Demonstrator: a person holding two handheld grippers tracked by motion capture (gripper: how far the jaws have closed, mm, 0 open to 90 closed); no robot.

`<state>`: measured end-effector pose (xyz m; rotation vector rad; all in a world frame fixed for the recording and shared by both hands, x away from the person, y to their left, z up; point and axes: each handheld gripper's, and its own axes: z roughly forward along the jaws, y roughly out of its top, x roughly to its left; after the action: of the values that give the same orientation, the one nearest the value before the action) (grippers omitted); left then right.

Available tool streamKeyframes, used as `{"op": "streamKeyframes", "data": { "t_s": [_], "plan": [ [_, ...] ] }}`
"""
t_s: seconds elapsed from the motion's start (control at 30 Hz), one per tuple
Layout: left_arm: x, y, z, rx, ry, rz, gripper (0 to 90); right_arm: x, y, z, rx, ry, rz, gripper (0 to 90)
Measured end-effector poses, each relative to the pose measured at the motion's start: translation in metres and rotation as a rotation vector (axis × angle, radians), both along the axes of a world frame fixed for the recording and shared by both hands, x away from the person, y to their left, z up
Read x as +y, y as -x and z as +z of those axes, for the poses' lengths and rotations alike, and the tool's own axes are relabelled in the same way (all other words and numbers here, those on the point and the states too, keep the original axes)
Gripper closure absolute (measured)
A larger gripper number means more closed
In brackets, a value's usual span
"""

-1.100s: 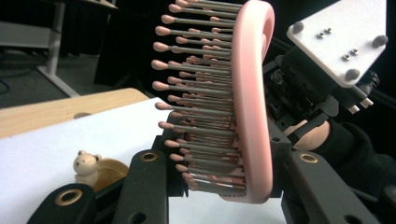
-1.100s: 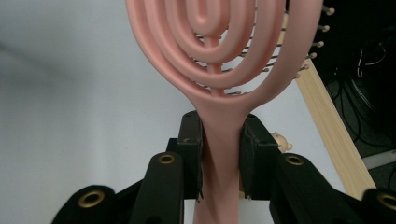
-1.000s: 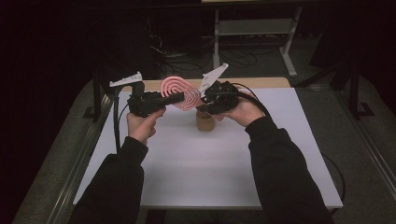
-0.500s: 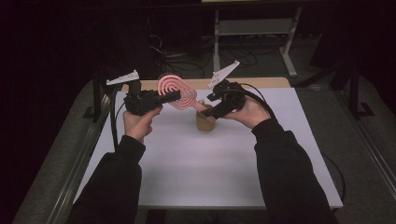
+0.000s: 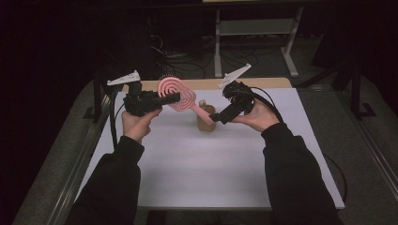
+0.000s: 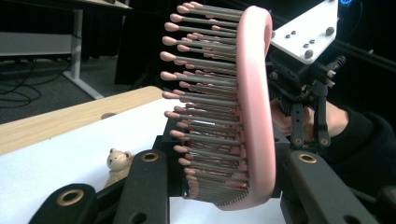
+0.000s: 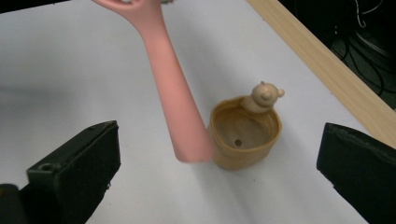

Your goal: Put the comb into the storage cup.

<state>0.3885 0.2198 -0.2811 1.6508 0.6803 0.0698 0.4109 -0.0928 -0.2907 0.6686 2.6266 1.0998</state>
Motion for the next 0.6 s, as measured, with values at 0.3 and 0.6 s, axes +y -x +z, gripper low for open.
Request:
{"op": "streamKeyframes", "data": {
  "t_s": [0.3, 0.6],
  "plan": [
    [0.002, 0.001, 0.001, -0.015, -0.014, 0.001, 63.8, -0.019, 0.003, -0.007, 0.002, -0.029, -0.032, 0.0],
    [0.002, 0.002, 0.002, -0.026, -0.043, -0.010, 63.8, -0.041, 0.012, -0.017, 0.012, -0.058, -0.065, 0.0]
  ]
}}
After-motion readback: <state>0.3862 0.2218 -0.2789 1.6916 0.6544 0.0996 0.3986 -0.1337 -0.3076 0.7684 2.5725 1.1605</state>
